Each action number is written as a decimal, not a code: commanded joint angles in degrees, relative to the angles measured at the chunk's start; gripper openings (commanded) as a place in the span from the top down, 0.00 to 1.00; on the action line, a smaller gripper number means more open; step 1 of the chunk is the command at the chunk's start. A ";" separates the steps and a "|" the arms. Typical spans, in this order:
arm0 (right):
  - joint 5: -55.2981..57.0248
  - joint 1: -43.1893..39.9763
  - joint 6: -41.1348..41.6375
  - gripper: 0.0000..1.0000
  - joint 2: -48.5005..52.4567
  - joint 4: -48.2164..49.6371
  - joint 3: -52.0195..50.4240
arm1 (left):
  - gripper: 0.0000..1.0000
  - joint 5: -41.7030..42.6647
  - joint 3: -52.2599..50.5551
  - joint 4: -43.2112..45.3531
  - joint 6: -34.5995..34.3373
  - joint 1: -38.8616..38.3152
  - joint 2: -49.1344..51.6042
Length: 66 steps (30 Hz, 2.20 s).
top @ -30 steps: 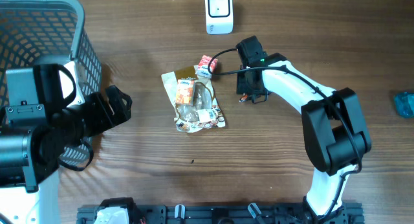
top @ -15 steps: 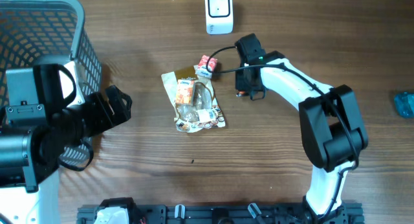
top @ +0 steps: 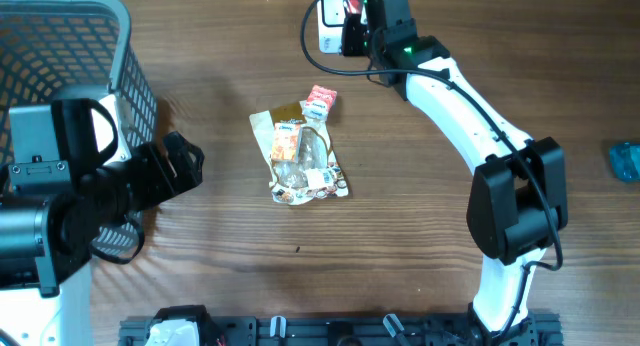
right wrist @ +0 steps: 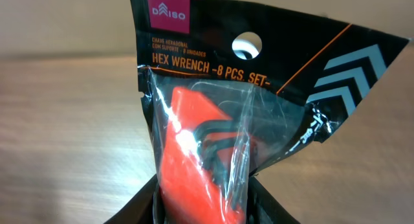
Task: Scan the item barcode
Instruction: 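Hold the hex wrench packet's barcode up to the scanner, then carry the hex wrench packet to the right and drop it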
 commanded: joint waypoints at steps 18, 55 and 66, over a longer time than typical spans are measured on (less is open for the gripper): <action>2.19 -0.15 2.89 0.80 11.61 24.48 1.27 | 0.00 -0.11 0.52 0.17 0.74 -0.26 0.15; 12.28 -55.82 16.44 0.53 7.06 -18.99 -1.33 | 0.00 -0.13 0.52 0.17 0.72 -0.26 0.15; 0.48 -55.60 9.09 0.25 -1.36 -22.71 0.02 | 0.00 -0.13 0.52 0.17 0.74 -0.26 0.15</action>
